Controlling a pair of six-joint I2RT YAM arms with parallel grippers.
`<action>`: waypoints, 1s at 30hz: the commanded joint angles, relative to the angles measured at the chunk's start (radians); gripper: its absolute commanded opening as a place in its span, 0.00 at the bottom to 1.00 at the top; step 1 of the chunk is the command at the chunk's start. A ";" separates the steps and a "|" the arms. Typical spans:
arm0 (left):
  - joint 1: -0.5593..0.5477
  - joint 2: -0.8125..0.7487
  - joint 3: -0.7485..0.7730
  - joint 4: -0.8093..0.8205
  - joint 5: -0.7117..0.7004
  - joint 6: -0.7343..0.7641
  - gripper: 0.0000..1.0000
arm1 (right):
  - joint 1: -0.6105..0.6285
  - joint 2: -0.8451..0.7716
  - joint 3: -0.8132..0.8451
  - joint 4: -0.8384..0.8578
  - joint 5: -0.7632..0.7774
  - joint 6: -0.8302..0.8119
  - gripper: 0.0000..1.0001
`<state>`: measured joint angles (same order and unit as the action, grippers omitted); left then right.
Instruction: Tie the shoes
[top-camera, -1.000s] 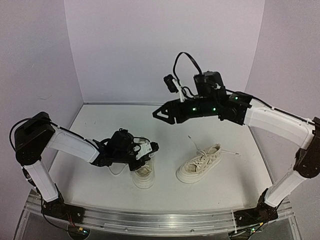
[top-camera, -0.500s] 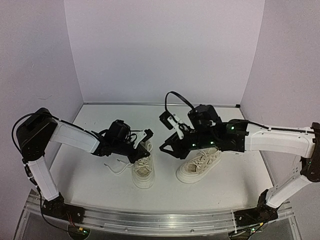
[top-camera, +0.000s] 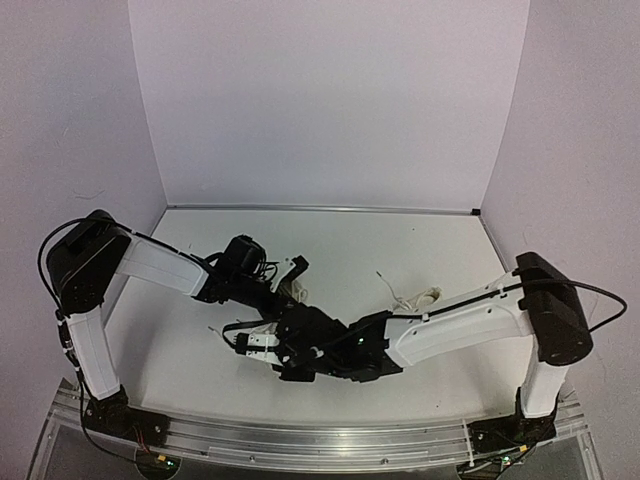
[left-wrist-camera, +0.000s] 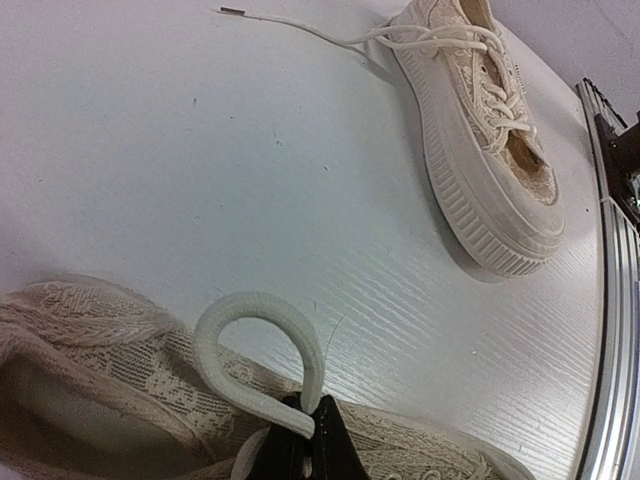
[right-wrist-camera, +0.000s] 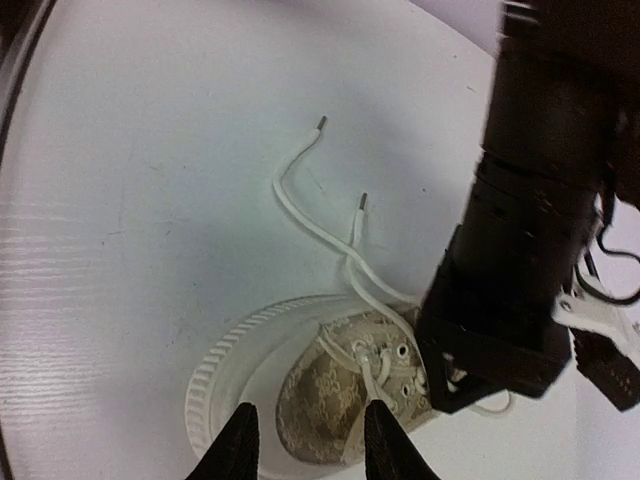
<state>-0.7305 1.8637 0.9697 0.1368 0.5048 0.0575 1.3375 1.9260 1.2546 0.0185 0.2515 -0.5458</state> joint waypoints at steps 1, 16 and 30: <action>-0.001 0.037 0.052 -0.051 0.055 -0.006 0.00 | 0.010 0.096 0.122 0.122 0.092 -0.191 0.33; 0.002 0.075 0.074 -0.099 0.088 0.020 0.00 | 0.000 0.337 0.313 0.124 0.047 -0.374 0.29; 0.014 0.092 0.072 -0.117 0.126 0.037 0.00 | -0.057 0.412 0.343 0.125 -0.037 -0.483 0.33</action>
<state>-0.7065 1.9089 1.0272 0.0780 0.5963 0.0745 1.2968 2.2884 1.5634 0.1347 0.2207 -0.9609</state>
